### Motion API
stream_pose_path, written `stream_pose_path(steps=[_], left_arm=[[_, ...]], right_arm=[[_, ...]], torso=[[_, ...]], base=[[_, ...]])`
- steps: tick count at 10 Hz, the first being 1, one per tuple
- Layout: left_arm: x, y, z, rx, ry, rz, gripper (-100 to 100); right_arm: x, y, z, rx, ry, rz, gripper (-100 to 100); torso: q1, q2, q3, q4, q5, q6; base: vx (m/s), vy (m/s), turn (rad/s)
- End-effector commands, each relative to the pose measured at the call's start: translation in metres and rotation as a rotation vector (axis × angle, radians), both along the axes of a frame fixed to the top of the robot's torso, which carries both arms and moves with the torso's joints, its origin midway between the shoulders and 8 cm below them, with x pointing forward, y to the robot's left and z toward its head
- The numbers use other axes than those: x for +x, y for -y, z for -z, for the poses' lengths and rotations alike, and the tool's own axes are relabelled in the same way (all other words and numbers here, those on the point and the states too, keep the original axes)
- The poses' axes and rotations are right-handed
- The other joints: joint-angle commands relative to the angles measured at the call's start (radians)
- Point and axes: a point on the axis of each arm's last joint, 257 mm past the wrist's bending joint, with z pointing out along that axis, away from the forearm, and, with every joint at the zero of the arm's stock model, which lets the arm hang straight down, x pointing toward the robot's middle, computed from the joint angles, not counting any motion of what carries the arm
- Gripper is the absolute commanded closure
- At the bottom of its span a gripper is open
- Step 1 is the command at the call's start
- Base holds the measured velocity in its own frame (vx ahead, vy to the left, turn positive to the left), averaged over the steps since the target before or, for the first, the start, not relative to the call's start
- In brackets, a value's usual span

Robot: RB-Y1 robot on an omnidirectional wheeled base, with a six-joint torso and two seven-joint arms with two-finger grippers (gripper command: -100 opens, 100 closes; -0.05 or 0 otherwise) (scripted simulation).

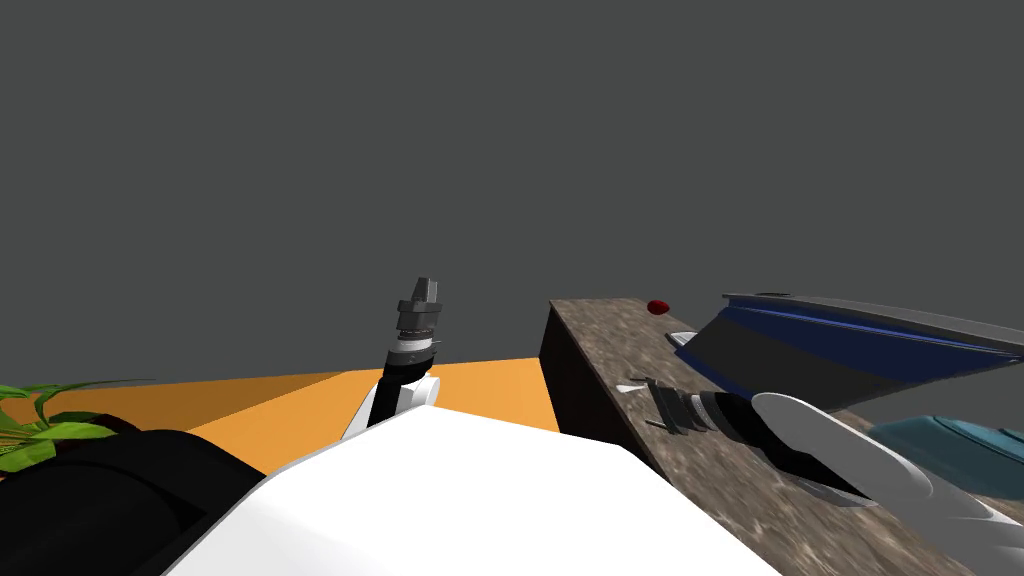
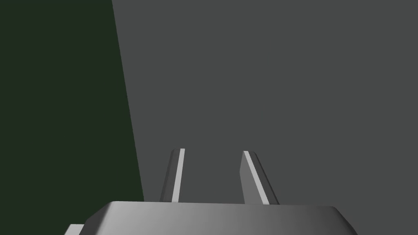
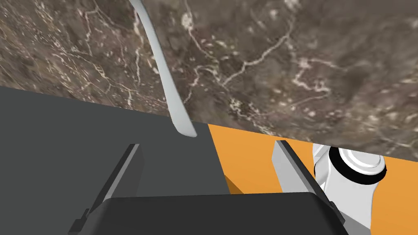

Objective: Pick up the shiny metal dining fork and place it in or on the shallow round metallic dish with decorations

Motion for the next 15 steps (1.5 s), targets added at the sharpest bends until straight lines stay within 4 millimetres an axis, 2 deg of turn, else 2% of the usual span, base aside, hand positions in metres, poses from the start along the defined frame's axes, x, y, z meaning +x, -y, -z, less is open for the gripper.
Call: stream_pose_path(steps=[1, 4, 5, 6, 7, 15], left_arm=[[0.000, 0.000, 0.000, 0.000, 0.000, 0.000, 0], [0.000, 0.000, 0.000, 0.000, 0.000, 0.000, 0], [0.000, 0.000, 0.000, 0.000, 0.000, 0.000, 0], [0.000, 0.000, 0.000, 0.000, 0.000, 0.000, 0], [0.000, 0.000, 0.000, 0.000, 0.000, 0.000, 0], [0.000, 0.000, 0.000, 0.000, 0.000, 0.000, 0]], right_arm=[[-0.008, 0.022, 0.007, -0.058, -0.024, -0.010, -100], [-0.019, 0.052, 0.010, -0.139, -0.060, -0.025, -100], [-0.015, 0.046, 0.008, -0.120, -0.051, -0.021, -100], [-0.015, 0.047, 0.008, -0.124, -0.052, -0.023, 0], [-0.015, 0.046, 0.012, -0.124, -0.052, 0.001, -100], [-0.018, 0.044, 0.028, -0.120, -0.052, 0.100, -100]], torso=[[0.000, 0.000, 0.000, 0.000, 0.000, 0.000], [-0.001, -0.001, -0.001, 0.000, 0.000, 0.000], [-0.001, -0.001, -0.001, 0.000, 0.000, 0.000], [0.000, 0.001, 0.001, 0.000, 0.000, 0.001], [0.001, 0.003, 0.002, 0.001, 0.000, 0.001], [0.000, 0.007, 0.004, 0.002, 0.000, 0.001]], base=[[0.061, -0.026, 0.180], [0.073, -0.036, 0.124], [0.028, -0.017, 0.037], [0.006, -0.004, -0.005], [-0.031, -0.017, 0.163], [-0.055, -0.036, 0.132]])
